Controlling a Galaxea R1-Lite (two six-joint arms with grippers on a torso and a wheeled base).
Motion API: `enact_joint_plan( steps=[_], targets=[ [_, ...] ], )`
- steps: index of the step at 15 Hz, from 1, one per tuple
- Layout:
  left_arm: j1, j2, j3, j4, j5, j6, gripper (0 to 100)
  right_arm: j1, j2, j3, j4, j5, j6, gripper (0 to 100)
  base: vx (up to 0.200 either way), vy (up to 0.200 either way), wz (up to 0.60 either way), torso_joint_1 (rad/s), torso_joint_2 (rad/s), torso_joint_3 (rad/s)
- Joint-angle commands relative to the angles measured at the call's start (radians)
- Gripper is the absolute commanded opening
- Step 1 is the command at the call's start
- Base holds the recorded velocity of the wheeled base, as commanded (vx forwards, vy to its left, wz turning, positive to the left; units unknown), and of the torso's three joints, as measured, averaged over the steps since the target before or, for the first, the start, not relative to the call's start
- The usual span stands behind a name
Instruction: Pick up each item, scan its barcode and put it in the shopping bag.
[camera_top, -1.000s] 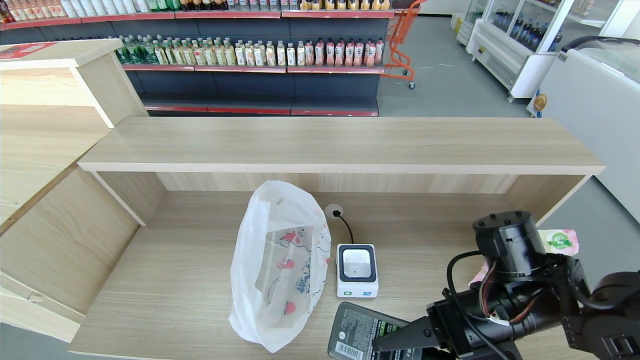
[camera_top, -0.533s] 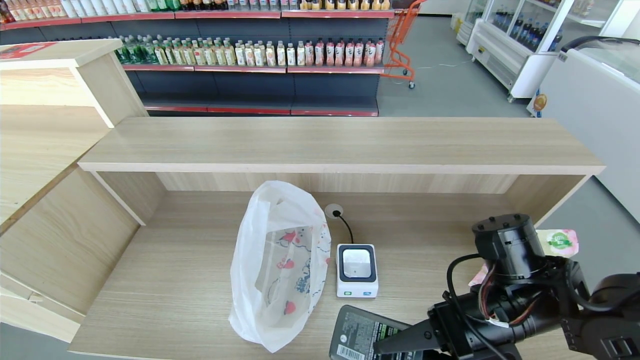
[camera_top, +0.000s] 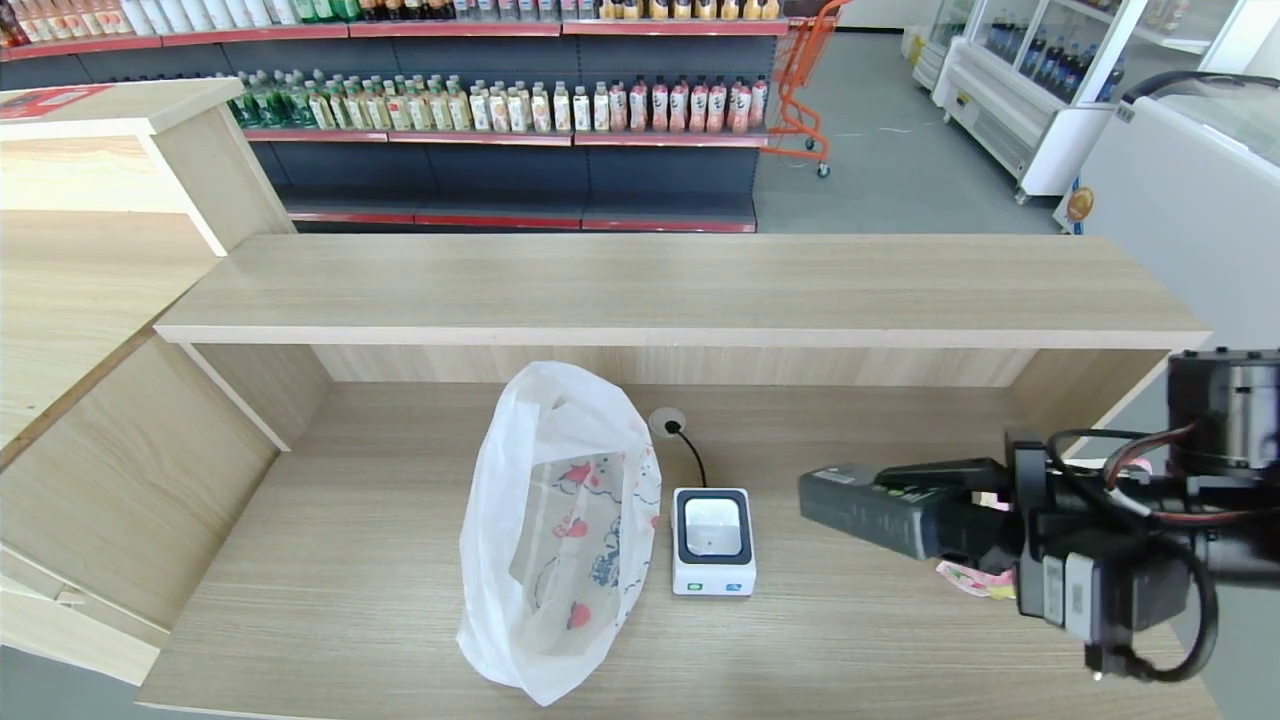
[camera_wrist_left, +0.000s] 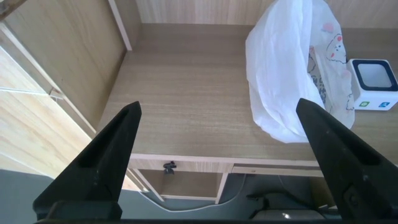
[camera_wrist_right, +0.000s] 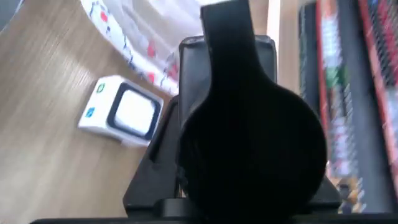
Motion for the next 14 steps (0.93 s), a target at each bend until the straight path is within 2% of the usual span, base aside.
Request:
enact_joint_plan(
  steps=[1,2,4,5,8,9,10,12,13,14],
  targets=[
    [0.0,0.001,0.0,0.0,0.0,0.0,100,-0.162,-0.1,0.065,0.065,-0.017,0.388,0,0.0,0.0,0.0,0.0,0.0,0.0],
    [0.0,0.001,0.0,0.0,0.0,0.0,100,-0.169,-0.087,0.065,0.076,-0.017,0.491,0,0.0,0.0,0.0,0.0,0.0,0.0],
    [0.0,0.001,0.0,0.0,0.0,0.0,100,-0.135,-0.064,0.06,0.073,-0.013,0.956,0,0.0,0.0,0.0,0.0,0.0,0.0],
    [0.0,0.001,0.0,0.0,0.0,0.0,100,-0.112,-0.055,0.037,0.07,-0.033,1.12,0,0.0,0.0,0.0,0.0,0.0,0.0],
    [0.0,0.001,0.0,0.0,0.0,0.0,100,-0.023,0.069,0.003,0.064,-0.26,1.54,0,0.0,0.0,0.0,0.0,0.0,0.0],
    [0.0,0.001,0.0,0.0,0.0,0.0,100,0.006,0.12,-0.023,0.054,-0.306,1.646,0,0.0,0.0,0.0,0.0,0.0,0.0],
    [0.0,0.0,0.0,0.0,0.0,0.002,100,0.066,0.184,-0.052,0.007,-0.364,1.798,0,0.0,0.0,0.0,0.0,0.0,0.0],
    [0.0,0.0,0.0,0.0,0.0,0.0,100,0.169,0.287,-0.086,-0.096,-0.502,1.965,0,0.0,0.0,0.0,0.0,0.0,0.0],
    [0.0,0.001,0.0,0.0,0.0,0.0,100,0.221,0.364,-0.127,-0.122,-0.588,2.002,0,0.0,0.0,0.0,0.0,0.0,0.0],
    [0.0,0.0,0.0,0.0,0.0,0.0,100,0.246,0.411,-0.167,-0.124,-0.62,2.005,0,0.0,0.0,0.0,0.0,0.0,0.0]
  ],
)
